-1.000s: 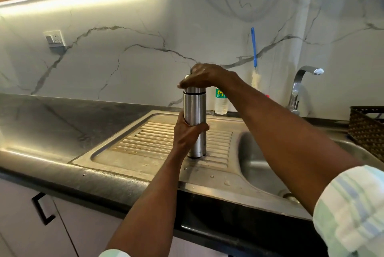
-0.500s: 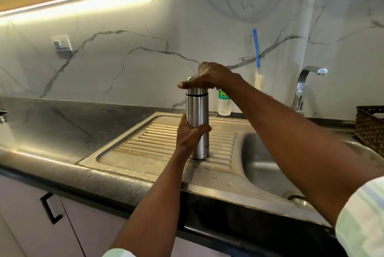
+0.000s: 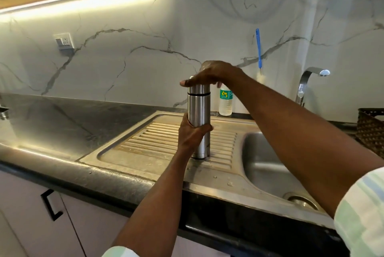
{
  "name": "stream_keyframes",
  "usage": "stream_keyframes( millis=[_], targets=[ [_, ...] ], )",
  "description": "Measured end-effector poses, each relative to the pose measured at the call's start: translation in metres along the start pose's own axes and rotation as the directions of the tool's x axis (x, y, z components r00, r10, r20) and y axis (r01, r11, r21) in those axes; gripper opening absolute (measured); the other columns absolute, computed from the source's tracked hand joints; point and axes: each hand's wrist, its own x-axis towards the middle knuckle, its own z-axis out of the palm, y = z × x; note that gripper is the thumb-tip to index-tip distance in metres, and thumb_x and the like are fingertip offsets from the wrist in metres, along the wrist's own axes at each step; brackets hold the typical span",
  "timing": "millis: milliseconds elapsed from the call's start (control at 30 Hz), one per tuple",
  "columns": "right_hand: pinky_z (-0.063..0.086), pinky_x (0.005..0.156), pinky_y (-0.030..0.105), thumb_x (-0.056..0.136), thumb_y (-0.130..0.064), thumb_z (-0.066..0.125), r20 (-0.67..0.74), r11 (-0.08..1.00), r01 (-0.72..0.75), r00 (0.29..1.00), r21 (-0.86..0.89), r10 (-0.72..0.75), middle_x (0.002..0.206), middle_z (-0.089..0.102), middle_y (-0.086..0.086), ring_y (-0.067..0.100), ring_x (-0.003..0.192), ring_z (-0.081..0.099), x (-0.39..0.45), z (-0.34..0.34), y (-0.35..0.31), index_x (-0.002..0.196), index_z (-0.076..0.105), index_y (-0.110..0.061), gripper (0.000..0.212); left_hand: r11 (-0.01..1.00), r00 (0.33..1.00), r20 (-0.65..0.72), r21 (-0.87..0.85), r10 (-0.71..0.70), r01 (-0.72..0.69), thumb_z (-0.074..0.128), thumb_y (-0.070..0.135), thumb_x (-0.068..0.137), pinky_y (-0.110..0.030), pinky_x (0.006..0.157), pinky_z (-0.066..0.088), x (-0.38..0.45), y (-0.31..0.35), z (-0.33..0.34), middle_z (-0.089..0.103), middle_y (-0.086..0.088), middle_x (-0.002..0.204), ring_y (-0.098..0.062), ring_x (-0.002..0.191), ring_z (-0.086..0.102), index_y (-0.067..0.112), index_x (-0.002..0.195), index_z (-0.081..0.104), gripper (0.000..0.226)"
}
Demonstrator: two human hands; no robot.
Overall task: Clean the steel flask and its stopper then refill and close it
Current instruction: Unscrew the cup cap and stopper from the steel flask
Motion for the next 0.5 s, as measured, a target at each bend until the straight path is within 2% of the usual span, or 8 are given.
stream_keyframes(
  millis=[67,133,200,300,333,400,433,500],
  targets=[
    [0.042,0.061,0.026,0.084,-0.059,0.065,-0.038,0.998,-0.017,0.999,-0.056,0.014,0.102,0.056,0.008,0.022,0.089,0.055,0.000,0.001,-0.002,0.118,0.055,-0.008,0.062,1.000,1.000,-0.010,0.006,-0.003,0.003,0.087,0.026,0.063,-0.044,0.088,0.058,0.000,-0.001,0.000,0.063,-0.005,0.115,-0.021,0.101,0.064,0.021,0.132,0.049,0.079],
    [0.042,0.057,0.025,0.088,-0.044,0.068,-0.002,0.998,0.007,1.000,-0.060,-0.007,0.091,0.058,0.006,0.020,0.078,0.055,0.001,-0.002,-0.006,0.109,0.056,-0.008,0.043,1.000,1.000,-0.014,0.004,-0.001,0.001,0.088,0.022,0.066,-0.043,0.087,0.058,0.001,-0.001,0.001,0.063,-0.006,0.114,-0.022,0.101,0.064,0.021,0.132,0.049,0.076],
    [0.055,0.075,0.032,0.090,-0.024,0.067,0.077,0.997,0.040,0.996,-0.061,-0.035,0.113,0.061,0.011,0.026,0.093,0.061,-0.001,-0.008,-0.011,0.123,0.058,-0.006,0.039,1.000,1.000,-0.012,0.002,0.004,-0.004,0.087,0.018,0.068,-0.040,0.086,0.058,0.002,-0.002,0.001,0.063,-0.005,0.114,-0.021,0.101,0.064,0.021,0.131,0.049,0.074],
    [0.044,0.106,0.043,0.088,-0.001,0.060,0.147,0.999,0.041,0.988,-0.017,-0.038,0.144,0.046,0.008,0.031,0.128,0.047,-0.006,-0.020,-0.018,0.140,0.050,-0.015,0.055,1.000,1.000,-0.018,-0.004,0.001,-0.001,0.087,0.016,0.068,-0.035,0.082,0.058,0.001,-0.001,0.001,0.064,-0.005,0.112,-0.020,0.100,0.064,0.019,0.131,0.049,0.073],
    [0.040,0.110,0.045,0.088,-0.005,0.062,0.150,0.999,0.034,0.988,0.014,-0.036,0.148,0.043,0.008,0.032,0.133,0.042,-0.007,-0.022,-0.019,0.142,0.048,-0.015,0.056,1.000,1.000,-0.019,-0.002,0.001,-0.001,0.087,0.017,0.068,-0.034,0.081,0.057,0.000,-0.001,0.001,0.064,-0.004,0.112,-0.020,0.099,0.065,0.019,0.131,0.050,0.073],
    [0.037,0.110,0.044,0.089,-0.036,0.067,0.126,0.996,0.027,0.991,0.090,-0.038,0.153,0.037,0.011,0.033,0.137,0.036,-0.004,-0.021,-0.017,0.146,0.041,-0.015,0.066,1.000,1.000,-0.026,0.004,0.003,-0.003,0.087,0.018,0.067,-0.033,0.081,0.057,0.000,-0.002,0.002,0.064,-0.003,0.111,-0.018,0.098,0.065,0.020,0.130,0.050,0.073],
    [0.040,0.105,0.043,0.087,-0.051,0.065,0.110,0.994,0.004,0.994,0.109,-0.016,0.152,0.037,0.013,0.034,0.136,0.038,-0.004,-0.018,-0.016,0.146,0.038,-0.013,0.076,1.000,1.000,-0.030,0.006,0.008,-0.007,0.087,0.018,0.068,-0.033,0.080,0.057,0.000,-0.002,0.002,0.064,-0.003,0.111,-0.018,0.098,0.065,0.020,0.131,0.050,0.073],
    [0.048,0.087,0.036,0.085,-0.062,0.060,0.062,0.998,-0.050,0.997,0.040,0.048,0.134,0.050,0.014,0.034,0.121,0.052,-0.002,-0.011,-0.012,0.141,0.042,-0.007,0.080,1.000,0.999,-0.033,0.010,0.016,-0.015,0.087,0.018,0.068,-0.031,0.079,0.057,0.000,-0.001,0.002,0.064,-0.004,0.112,-0.018,0.098,0.064,0.019,0.132,0.049,0.074]
  ],
)
